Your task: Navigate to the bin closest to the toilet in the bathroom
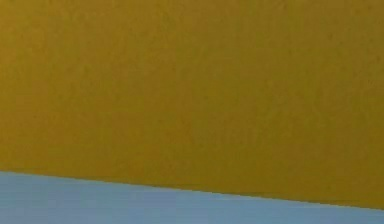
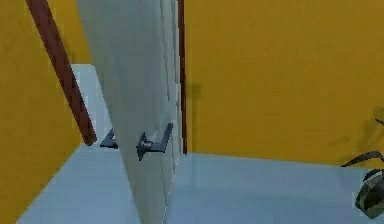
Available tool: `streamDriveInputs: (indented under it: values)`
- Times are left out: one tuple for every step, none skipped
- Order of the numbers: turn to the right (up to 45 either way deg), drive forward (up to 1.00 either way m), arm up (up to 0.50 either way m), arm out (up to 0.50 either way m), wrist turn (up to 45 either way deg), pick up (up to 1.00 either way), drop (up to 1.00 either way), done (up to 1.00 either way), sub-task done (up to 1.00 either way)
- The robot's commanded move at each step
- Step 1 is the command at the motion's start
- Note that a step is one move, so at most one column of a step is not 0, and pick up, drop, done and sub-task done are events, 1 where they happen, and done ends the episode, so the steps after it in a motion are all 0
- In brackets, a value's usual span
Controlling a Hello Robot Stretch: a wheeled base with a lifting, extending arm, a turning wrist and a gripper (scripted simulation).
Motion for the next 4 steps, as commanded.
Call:
streamDriveInputs:
  values:
    - [18.0,0.0,0.0,0.0,0.0,0.0,0.0,0.0,0.0]
    - [0.0,0.55,0.0,0.0,0.0,0.0,0.0,0.0,0.0]
    - [18.0,0.0,0.0,0.0,0.0,0.0,0.0,0.0,0.0]
    - [0.0,0.5,0.0,0.0,0.0,0.0,0.0,0.0,0.0]
